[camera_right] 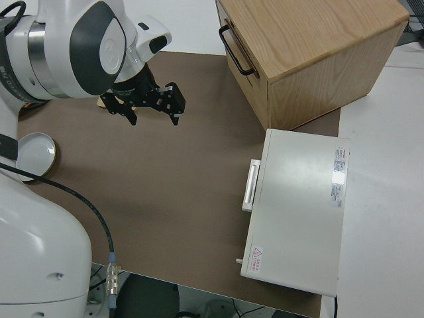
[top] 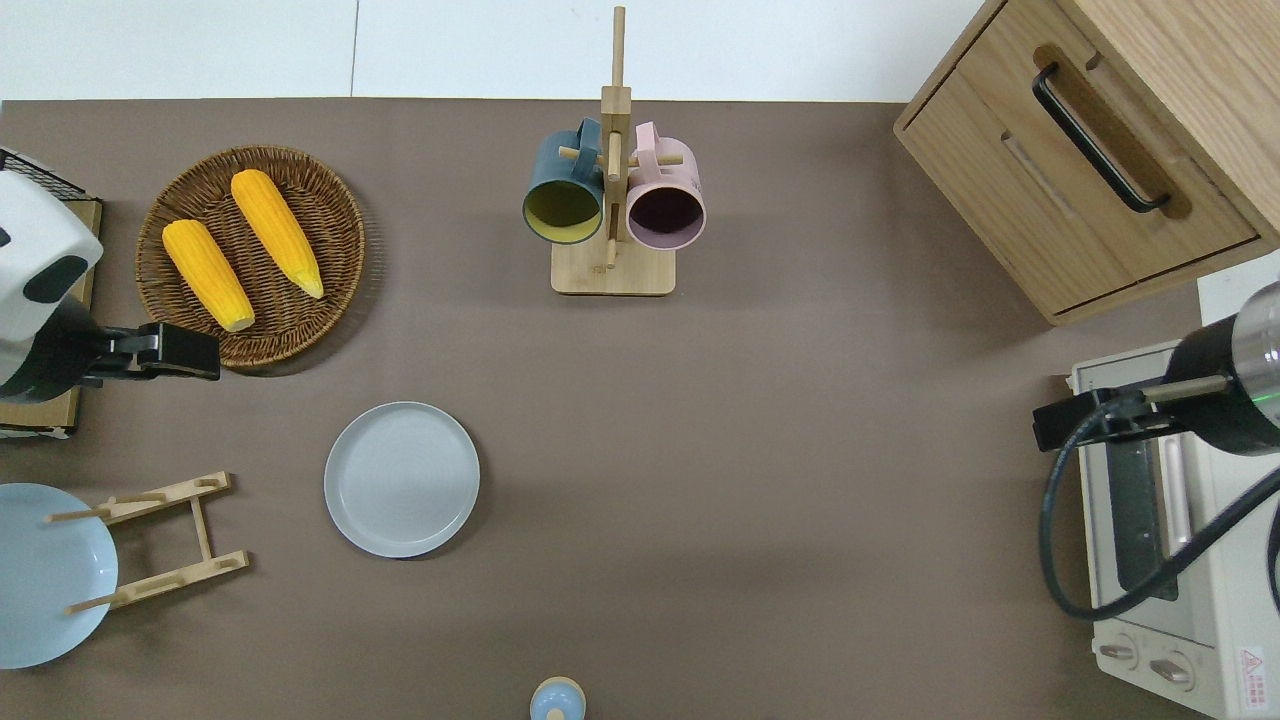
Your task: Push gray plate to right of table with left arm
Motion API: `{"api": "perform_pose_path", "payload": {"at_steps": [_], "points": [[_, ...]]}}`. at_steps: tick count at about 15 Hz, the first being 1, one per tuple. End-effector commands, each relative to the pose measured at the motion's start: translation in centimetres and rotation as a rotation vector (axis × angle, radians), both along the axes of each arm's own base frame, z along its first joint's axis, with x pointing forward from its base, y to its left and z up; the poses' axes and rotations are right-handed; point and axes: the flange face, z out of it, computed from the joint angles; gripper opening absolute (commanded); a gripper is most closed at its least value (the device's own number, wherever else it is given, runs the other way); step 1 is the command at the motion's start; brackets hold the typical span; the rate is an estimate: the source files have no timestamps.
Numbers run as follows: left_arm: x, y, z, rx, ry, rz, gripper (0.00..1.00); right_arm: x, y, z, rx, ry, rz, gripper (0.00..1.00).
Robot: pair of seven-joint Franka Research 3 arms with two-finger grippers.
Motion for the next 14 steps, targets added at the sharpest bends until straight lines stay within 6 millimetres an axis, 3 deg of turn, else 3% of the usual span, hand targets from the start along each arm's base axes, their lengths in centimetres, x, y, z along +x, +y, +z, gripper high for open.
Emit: {"api": "perform_pose_path", "payload": {"at_steps": [1,9,14], "points": [[-0.6,-0.2,0.7,0.011,-0.006,-0.006,1.00,-0.3,-0.1,0.4,0.001,0.004,-0.015,0.983],[-1.4,-0.2,0.6,0.009,0.010,-0.005,1.00,-0.3,-0.2,0.4,0.001,0.004,-0.017,0.983],[-3.3,-0.2,-1.3,0.002,0.055,-0.001,1.00,-0.3,-0.2,0.4,0.002,0.004,-0.015,0.983]]}}
